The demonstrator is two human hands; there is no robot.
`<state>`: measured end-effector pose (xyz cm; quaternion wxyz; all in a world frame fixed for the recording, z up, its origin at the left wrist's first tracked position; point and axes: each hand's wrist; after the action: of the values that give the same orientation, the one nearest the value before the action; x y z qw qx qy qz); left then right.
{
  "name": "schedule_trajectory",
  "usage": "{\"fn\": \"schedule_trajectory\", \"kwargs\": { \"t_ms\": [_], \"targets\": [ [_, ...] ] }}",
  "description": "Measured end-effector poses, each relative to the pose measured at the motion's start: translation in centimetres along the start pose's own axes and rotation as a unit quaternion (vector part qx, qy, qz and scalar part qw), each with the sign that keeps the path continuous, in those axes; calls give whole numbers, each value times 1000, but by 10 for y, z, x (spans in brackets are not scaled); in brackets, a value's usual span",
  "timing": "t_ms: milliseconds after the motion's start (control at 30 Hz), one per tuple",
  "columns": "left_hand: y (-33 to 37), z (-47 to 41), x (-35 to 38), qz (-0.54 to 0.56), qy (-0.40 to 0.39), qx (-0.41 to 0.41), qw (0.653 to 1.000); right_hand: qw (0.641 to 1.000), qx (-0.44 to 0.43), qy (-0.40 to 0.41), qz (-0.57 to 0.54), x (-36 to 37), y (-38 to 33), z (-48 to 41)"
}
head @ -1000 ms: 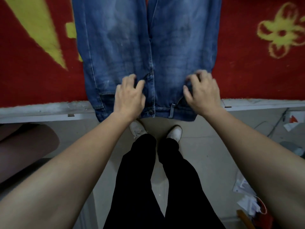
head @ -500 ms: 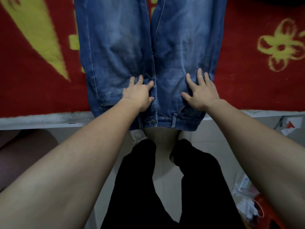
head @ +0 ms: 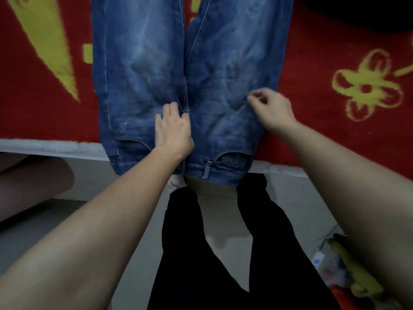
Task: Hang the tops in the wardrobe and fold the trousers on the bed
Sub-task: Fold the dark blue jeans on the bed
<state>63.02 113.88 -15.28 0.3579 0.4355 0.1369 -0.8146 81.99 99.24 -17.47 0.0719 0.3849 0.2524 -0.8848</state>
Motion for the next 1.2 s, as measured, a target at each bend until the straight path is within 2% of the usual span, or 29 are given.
{"fn": "schedule_trajectory", "kwargs": {
  "t_ms": [67,133,233,300,400,467,533,633,867,1200],
  "targets": [
    [26,13,12,49,91,0,995,994,73,52,-54,-20,5,-21],
    [54,20,23,119,123,14,985,986,118,85,-79,-34,12,-39],
    [92,22,37,184,58,43,980,978,134,37,-158,-42,14,-58],
    [112,19,43,145,3,43,988,970,128,-15,-206,-46,15,-63],
    [130,12,46,109,-45,11,993,959,114,-48,-255,-50,17,-65],
    [135,12,42,147,-62,-20,987,951,116,-61,-280,-55,14,-65],
    [132,18,33,231,-82,-64,967,940,130,-76,-306,-62,7,-62],
    [105,26,10,370,-81,-134,916,934,132,-79,-323,-74,-18,-57],
    [6,33,-39,570,-51,-190,798,948,58,-36,-311,-75,-118,-49],
    [-165,-5,-48,610,-41,-214,762,978,-44,40,-199,17,-294,-72]
  ]
}}
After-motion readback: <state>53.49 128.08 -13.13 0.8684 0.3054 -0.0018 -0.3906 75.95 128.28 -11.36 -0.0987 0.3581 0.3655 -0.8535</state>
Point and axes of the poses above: each hand's wrist, its own z-axis away from the middle knuckle, its own x-axis out of the palm, y = z × x, and after that the axes turned 11 degrees about z, right-handed
